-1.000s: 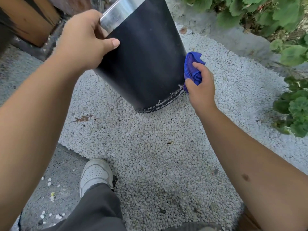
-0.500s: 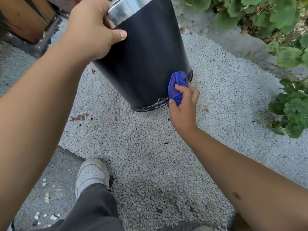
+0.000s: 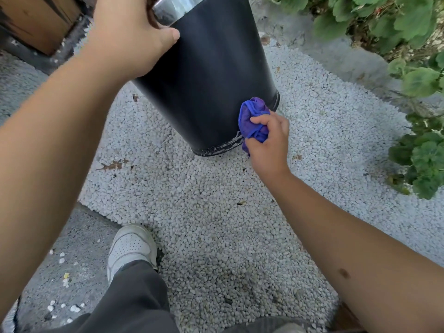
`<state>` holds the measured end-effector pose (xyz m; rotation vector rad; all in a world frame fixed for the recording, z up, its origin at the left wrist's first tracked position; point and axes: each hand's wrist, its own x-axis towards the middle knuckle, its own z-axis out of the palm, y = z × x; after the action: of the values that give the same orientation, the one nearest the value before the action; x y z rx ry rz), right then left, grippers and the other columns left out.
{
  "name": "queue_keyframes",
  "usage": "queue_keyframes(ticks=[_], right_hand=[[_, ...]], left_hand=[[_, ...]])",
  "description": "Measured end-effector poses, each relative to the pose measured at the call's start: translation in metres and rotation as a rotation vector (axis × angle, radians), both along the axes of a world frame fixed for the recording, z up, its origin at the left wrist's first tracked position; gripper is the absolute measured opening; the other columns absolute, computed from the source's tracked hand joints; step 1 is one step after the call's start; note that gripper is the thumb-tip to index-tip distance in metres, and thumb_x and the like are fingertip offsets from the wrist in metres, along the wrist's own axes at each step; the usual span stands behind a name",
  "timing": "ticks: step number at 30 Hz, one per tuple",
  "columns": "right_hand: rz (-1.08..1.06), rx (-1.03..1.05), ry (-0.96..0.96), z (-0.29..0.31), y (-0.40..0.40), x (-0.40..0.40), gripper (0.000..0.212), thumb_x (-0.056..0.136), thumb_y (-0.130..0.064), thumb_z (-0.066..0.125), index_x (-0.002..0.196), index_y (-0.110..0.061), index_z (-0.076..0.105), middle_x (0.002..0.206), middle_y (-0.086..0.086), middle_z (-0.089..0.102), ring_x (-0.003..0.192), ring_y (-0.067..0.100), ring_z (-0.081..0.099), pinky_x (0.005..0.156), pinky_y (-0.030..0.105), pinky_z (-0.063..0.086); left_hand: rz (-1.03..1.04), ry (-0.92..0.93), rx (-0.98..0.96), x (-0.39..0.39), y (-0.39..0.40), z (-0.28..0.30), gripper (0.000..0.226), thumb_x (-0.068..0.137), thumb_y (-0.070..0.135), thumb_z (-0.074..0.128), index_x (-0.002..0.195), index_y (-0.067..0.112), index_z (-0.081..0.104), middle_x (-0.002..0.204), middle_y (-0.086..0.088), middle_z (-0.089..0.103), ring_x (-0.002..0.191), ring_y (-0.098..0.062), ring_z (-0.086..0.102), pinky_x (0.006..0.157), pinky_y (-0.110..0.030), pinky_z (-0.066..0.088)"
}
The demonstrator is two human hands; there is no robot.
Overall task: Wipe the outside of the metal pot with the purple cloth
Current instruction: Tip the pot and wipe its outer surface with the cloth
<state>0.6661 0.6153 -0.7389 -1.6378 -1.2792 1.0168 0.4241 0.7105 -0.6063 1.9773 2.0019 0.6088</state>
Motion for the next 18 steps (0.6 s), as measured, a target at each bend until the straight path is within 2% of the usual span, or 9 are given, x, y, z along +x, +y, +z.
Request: queue_keyframes(ticks=[2, 4, 5, 7, 9, 12, 13, 16, 18], right_hand=[[0.038, -0.023, 0.005, 0.004, 0.010, 0.006, 0.050, 0.074, 0.015, 0.062, 0.097, -0.029, 0.063, 0.123, -0.003, 0.040, 0.118, -0.003, 0.047, 0.096, 0.006, 0.038], [0.073, -0.025, -0.005, 0.009, 0.020, 0.008, 0.048, 0.073, 0.015, 0.061, 0.097, -0.026, 0.065, 0.122, -0.004, 0.041, 0.121, 0.010, 0.050, 0.103, 0.018, 0.041], [0.070, -0.032, -0.007, 0.011, 0.024, 0.008, 0.049, 0.072, 0.014, 0.059, 0.096, -0.027, 0.065, 0.121, -0.005, 0.041, 0.119, 0.010, 0.050, 0.102, 0.021, 0.042], [0.043, -0.061, 0.000, 0.017, 0.036, 0.011, 0.052, 0.069, 0.012, 0.056, 0.089, -0.036, 0.062, 0.117, -0.005, 0.043, 0.106, 0.003, 0.051, 0.096, 0.021, 0.045], [0.043, -0.143, 0.056, 0.021, 0.047, 0.018, 0.049, 0.066, 0.005, 0.057, 0.083, -0.041, 0.062, 0.116, 0.001, 0.049, 0.095, 0.009, 0.054, 0.085, 0.030, 0.052], [0.127, -0.243, 0.144, 0.025, 0.058, 0.024, 0.047, 0.062, 0.000, 0.057, 0.078, -0.043, 0.066, 0.116, 0.010, 0.057, 0.084, 0.018, 0.056, 0.060, 0.025, 0.048], [0.151, -0.263, 0.154, 0.025, 0.059, 0.023, 0.048, 0.063, 0.001, 0.056, 0.078, -0.044, 0.067, 0.111, 0.008, 0.058, 0.080, 0.017, 0.057, 0.058, 0.024, 0.047], [0.167, -0.276, 0.202, 0.020, 0.058, 0.021, 0.050, 0.067, 0.006, 0.055, 0.080, -0.041, 0.067, 0.100, 0.000, 0.062, 0.072, 0.013, 0.058, 0.057, 0.024, 0.047], [0.165, -0.282, 0.238, 0.020, 0.057, 0.024, 0.050, 0.066, 0.006, 0.055, 0.082, -0.039, 0.068, 0.097, -0.001, 0.063, 0.067, 0.008, 0.059, 0.055, 0.023, 0.048]], left_hand=[[0.012, 0.022, -0.053, -0.016, -0.011, -0.003, 0.052, 0.085, 0.041, 0.064, 0.131, 0.016, 0.056, 0.130, -0.009, 0.062, 0.120, -0.026, 0.056, 0.098, -0.037, 0.044], [0.078, 0.068, -0.146, -0.029, -0.022, -0.008, 0.055, 0.086, 0.039, 0.072, 0.129, 0.011, 0.050, 0.126, -0.016, 0.061, 0.115, -0.034, 0.056, 0.092, -0.044, 0.046], [0.101, 0.082, -0.171, -0.032, -0.025, -0.011, 0.056, 0.086, 0.037, 0.074, 0.126, 0.009, 0.049, 0.122, -0.017, 0.061, 0.111, -0.035, 0.056, 0.089, -0.045, 0.047], [0.103, 0.074, -0.153, -0.032, -0.027, -0.012, 0.053, 0.084, 0.034, 0.077, 0.121, 0.007, 0.051, 0.110, -0.014, 0.060, 0.100, -0.029, 0.055, 0.081, -0.041, 0.044], [0.081, 0.035, -0.131, -0.028, -0.026, -0.007, 0.048, 0.083, 0.033, 0.078, 0.118, 0.010, 0.055, 0.103, -0.005, 0.058, 0.093, -0.021, 0.052, 0.077, -0.034, 0.040], [0.077, -0.023, -0.098, -0.028, -0.022, 0.005, 0.047, 0.081, 0.036, 0.076, 0.123, 0.021, 0.061, 0.120, 0.000, 0.068, 0.108, -0.023, 0.061, 0.092, -0.035, 0.048], [0.083, -0.013, -0.087, -0.028, -0.022, 0.006, 0.047, 0.082, 0.036, 0.075, 0.124, 0.022, 0.061, 0.123, -0.001, 0.068, 0.113, -0.024, 0.061, 0.095, -0.035, 0.048], [0.116, 0.043, -0.049, -0.027, -0.022, 0.003, 0.053, 0.082, 0.034, 0.075, 0.128, 0.017, 0.057, 0.124, -0.008, 0.066, 0.115, -0.028, 0.058, 0.092, -0.034, 0.044], [0.063, 0.079, -0.028, -0.028, -0.027, 0.002, 0.059, 0.079, 0.034, 0.075, 0.131, 0.016, 0.053, 0.124, -0.011, 0.063, 0.116, -0.031, 0.056, 0.093, -0.038, 0.044]])
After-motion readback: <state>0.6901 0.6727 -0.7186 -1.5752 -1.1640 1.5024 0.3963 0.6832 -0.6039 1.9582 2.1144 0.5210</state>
